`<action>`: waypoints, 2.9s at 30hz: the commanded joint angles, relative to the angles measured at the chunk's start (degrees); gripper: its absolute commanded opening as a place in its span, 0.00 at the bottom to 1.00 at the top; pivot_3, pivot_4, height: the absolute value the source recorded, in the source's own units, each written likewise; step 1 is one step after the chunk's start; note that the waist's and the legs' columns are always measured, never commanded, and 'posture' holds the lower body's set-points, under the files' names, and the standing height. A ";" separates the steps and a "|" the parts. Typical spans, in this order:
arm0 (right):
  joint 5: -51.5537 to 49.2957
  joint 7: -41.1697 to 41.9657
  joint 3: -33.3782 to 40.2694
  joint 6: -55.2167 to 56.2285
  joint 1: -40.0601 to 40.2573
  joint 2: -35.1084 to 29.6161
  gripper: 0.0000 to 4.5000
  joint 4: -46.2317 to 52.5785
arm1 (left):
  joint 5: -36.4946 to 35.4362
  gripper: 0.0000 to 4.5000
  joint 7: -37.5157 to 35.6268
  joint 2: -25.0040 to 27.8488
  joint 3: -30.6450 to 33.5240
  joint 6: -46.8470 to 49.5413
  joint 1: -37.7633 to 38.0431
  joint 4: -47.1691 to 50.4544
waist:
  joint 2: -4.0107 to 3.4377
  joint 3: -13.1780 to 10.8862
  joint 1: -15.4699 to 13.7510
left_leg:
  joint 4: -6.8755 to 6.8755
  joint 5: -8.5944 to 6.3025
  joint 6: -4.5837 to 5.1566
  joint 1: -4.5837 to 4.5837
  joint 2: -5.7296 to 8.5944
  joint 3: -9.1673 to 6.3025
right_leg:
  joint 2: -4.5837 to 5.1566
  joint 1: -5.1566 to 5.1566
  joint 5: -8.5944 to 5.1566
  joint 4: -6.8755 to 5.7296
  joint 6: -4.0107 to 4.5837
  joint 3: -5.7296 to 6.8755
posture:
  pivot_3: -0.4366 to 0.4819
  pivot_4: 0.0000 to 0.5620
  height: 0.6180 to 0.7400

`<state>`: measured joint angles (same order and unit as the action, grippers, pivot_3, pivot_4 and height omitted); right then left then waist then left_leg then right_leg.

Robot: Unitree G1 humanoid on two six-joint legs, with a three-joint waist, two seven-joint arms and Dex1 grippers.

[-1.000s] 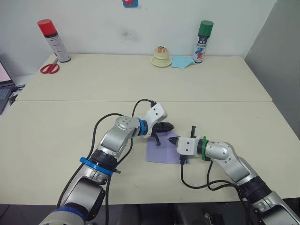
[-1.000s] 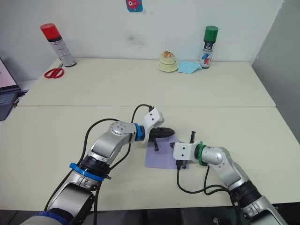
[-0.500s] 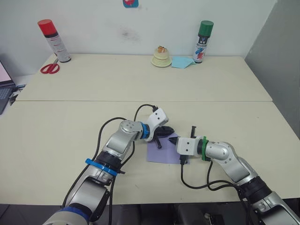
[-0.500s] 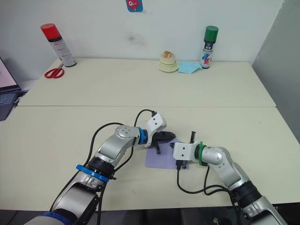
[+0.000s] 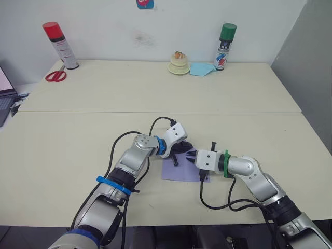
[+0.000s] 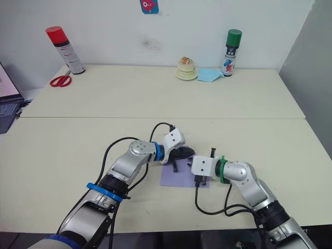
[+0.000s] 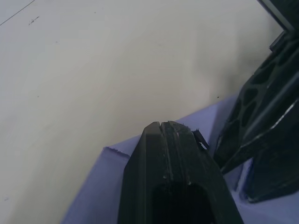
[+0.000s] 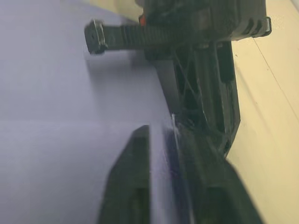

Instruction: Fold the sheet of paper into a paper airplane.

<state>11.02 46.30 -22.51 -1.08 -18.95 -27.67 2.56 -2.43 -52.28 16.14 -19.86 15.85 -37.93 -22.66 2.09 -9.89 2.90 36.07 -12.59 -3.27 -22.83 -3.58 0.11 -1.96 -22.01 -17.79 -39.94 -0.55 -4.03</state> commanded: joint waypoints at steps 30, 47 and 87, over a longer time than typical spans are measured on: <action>-16.47 -5.08 9.06 -29.02 -3.15 5.34 0.01 0.76 | 5.00 0.00 -1.79 0.51 -2.37 -2.84 -0.52 -4.61 | 0.00 0.00 0.02 | 0.02 0.00 0.01 -0.05 0.01 -0.02 | 0.00 -0.03 0.01 0.00 -0.02 0.02 | 0.48 0.27 0.98; -20.92 -6.40 13.78 -40.21 7.43 1.45 0.01 8.79 | 5.30 0.00 -2.48 1.17 -2.44 -2.58 -0.03 -4.43 | 0.03 0.20 -0.06 | 0.01 0.00 0.00 -0.03 0.02 -0.02 | 0.00 0.02 0.01 0.02 -0.03 0.03 | 0.48 0.27 0.98; -17.55 -7.00 6.86 -28.86 4.13 3.45 0.01 3.97 | -0.36 0.00 -0.60 -5.06 2.07 4.55 -3.67 -1.12 | 0.07 0.26 0.18 | 0.00 0.00 0.01 -0.08 0.01 0.01 | -0.02 -0.05 0.01 0.06 -0.04 -0.01 | 0.48 0.27 0.98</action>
<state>-7.67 39.30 -14.30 -28.18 -15.88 -23.68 7.21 -3.76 -53.45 11.01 -17.41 20.87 -41.08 -23.52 2.17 -9.63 3.08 36.06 -12.59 -3.26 -22.90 -3.58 0.11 -1.99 -22.06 -17.78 -39.88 -0.58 -4.05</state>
